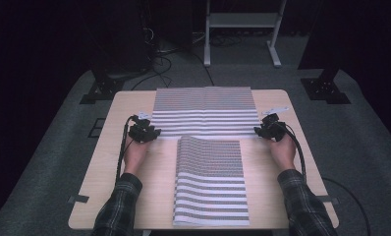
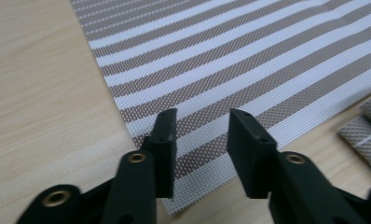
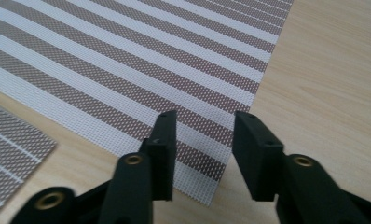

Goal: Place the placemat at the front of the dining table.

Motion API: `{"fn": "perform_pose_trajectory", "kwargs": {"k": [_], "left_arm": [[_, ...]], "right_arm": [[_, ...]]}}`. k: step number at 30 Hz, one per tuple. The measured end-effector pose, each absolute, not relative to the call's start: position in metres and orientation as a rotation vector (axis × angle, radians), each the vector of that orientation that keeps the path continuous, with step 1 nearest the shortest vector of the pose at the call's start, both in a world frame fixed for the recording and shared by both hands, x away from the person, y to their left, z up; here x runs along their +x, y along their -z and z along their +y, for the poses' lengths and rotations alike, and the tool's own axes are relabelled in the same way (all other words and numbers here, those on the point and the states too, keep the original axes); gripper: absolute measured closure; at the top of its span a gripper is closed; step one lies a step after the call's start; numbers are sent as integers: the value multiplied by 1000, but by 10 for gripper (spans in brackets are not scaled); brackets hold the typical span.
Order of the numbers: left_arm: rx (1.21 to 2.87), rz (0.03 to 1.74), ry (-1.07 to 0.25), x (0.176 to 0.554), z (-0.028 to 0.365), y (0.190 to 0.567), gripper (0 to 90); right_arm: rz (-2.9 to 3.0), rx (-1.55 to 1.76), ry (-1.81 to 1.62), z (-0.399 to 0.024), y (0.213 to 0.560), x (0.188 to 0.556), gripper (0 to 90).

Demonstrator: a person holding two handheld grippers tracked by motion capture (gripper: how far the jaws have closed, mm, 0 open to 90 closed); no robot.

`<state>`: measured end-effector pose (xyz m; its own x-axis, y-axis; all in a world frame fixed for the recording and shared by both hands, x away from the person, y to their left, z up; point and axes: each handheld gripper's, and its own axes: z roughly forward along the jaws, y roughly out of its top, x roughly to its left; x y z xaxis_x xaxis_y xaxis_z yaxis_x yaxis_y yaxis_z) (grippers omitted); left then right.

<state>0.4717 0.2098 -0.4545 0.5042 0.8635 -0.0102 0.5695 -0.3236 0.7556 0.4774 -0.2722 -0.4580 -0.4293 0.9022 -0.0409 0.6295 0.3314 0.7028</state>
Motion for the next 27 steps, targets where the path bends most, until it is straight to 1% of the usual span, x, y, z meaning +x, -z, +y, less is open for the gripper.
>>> {"fn": "perform_pose_trajectory", "kwargs": {"k": [4, 6, 8, 10, 13, 16, 19, 27], "left_arm": [[2022, 1169, -495, 466, 214, 448, 436], [2004, 1161, -480, 461, 217, 446, 357], [2005, 1151, -450, 456, 218, 445, 262], [2023, 1131, -423, 450, 217, 443, 183], [2044, 1106, -416, 441, 214, 441, 79], [2055, 1084, -424, 431, 213, 439, 12], [2053, 1060, -418, 421, 212, 436, 0], [2051, 1017, -445, 388, 215, 431, 0]], "right_arm": [[2176, 1360, -906, -274, 453, 469, 398], [2179, 1344, -915, -273, 450, 464, 270], [2185, 1334, -918, -271, 446, 457, 163], [2200, 1320, -921, -270, 443, 451, 93], [2213, 1283, -905, -268, 438, 438, 91], [2223, 1282, -936, -268, 435, 429, 90], [2202, 1264, -976, -270, 434, 415, 89], [2208, 1227, -946, -272, 432, 386, 89]]}}
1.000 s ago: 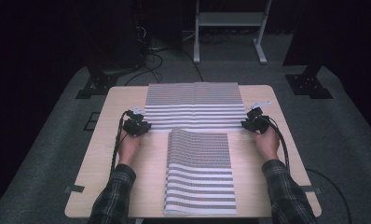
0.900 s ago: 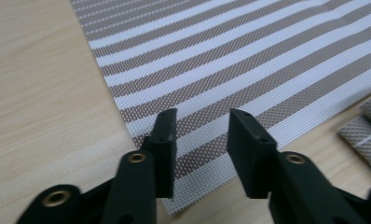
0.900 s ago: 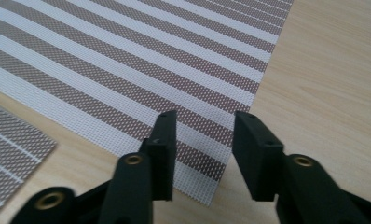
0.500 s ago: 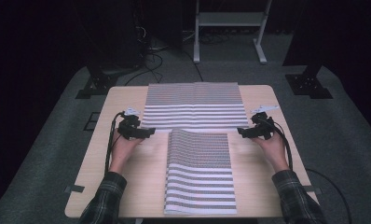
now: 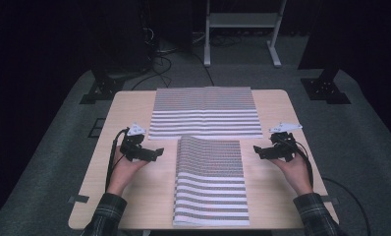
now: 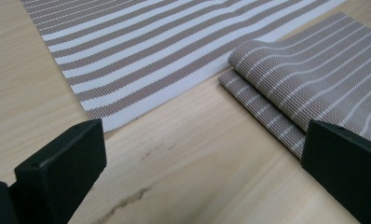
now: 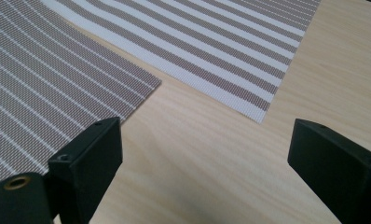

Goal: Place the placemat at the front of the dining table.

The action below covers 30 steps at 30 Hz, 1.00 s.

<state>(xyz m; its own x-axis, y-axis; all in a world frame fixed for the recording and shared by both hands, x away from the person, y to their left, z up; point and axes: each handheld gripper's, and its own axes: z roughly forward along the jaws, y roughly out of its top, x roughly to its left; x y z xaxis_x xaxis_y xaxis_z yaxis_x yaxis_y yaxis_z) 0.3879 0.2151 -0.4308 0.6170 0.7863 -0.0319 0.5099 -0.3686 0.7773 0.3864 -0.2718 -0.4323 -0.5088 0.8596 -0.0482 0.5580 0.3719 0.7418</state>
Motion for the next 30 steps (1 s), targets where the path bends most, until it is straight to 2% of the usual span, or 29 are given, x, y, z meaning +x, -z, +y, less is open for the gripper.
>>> {"fn": "perform_pose_trajectory", "kwargs": {"k": [15, 30], "left_arm": [[2051, 951, -462, 323, 225, 436, 0], [2180, 949, -426, 284, 238, 463, 0]], "right_arm": [[2223, 1187, -1001, -289, 438, 325, 90], [2272, 1174, -1004, -302, 459, 291, 90]]}}
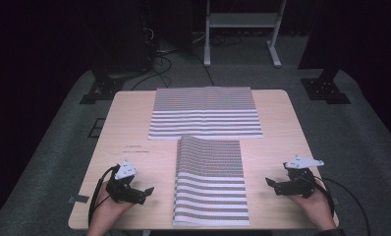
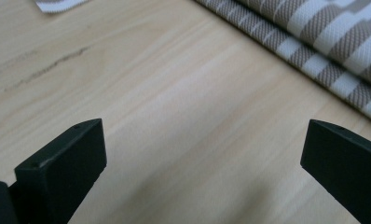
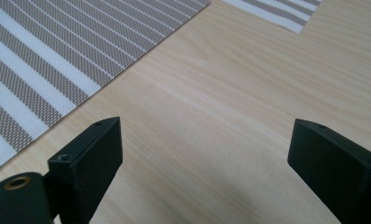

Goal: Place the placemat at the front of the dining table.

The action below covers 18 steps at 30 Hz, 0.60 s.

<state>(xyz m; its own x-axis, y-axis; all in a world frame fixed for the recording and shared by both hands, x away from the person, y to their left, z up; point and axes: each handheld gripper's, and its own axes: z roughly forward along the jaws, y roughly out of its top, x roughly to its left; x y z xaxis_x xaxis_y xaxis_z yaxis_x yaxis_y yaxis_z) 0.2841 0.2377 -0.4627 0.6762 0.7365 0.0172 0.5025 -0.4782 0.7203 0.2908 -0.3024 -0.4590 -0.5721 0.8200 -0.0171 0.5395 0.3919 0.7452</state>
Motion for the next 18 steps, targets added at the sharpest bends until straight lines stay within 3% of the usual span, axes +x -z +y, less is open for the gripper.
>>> {"fn": "perform_pose_trajectory", "kwargs": {"k": [18], "left_arm": [[2240, 973, -394, 263, 256, 480, 0]], "right_arm": [[2315, 1243, -952, -324, 479, 270, 90]]}}
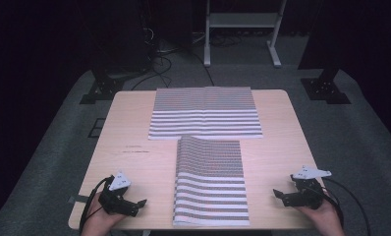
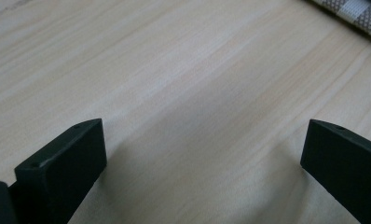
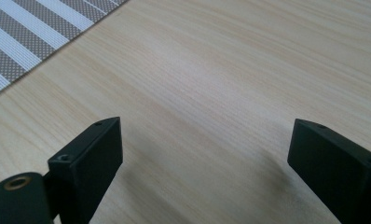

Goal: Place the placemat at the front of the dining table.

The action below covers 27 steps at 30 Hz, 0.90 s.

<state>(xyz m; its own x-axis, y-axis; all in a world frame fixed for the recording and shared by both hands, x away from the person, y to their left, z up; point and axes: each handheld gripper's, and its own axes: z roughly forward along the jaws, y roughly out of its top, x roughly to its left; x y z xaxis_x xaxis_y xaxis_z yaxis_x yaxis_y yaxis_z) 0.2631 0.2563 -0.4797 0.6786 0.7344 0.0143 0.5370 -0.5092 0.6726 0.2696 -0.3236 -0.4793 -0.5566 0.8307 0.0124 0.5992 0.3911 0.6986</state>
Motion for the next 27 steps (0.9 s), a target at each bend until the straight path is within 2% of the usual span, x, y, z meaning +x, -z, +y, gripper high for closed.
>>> {"fn": "perform_pose_trajectory", "kwargs": {"k": [18, 27], "left_arm": [[2196, 935, -412, 259, 262, 484, 0], [2178, 970, -429, 255, 266, 485, 0]], "right_arm": [[2273, 1237, -989, -328, 488, 263, 91], [2272, 1238, -989, -327, 488, 262, 91]]}}
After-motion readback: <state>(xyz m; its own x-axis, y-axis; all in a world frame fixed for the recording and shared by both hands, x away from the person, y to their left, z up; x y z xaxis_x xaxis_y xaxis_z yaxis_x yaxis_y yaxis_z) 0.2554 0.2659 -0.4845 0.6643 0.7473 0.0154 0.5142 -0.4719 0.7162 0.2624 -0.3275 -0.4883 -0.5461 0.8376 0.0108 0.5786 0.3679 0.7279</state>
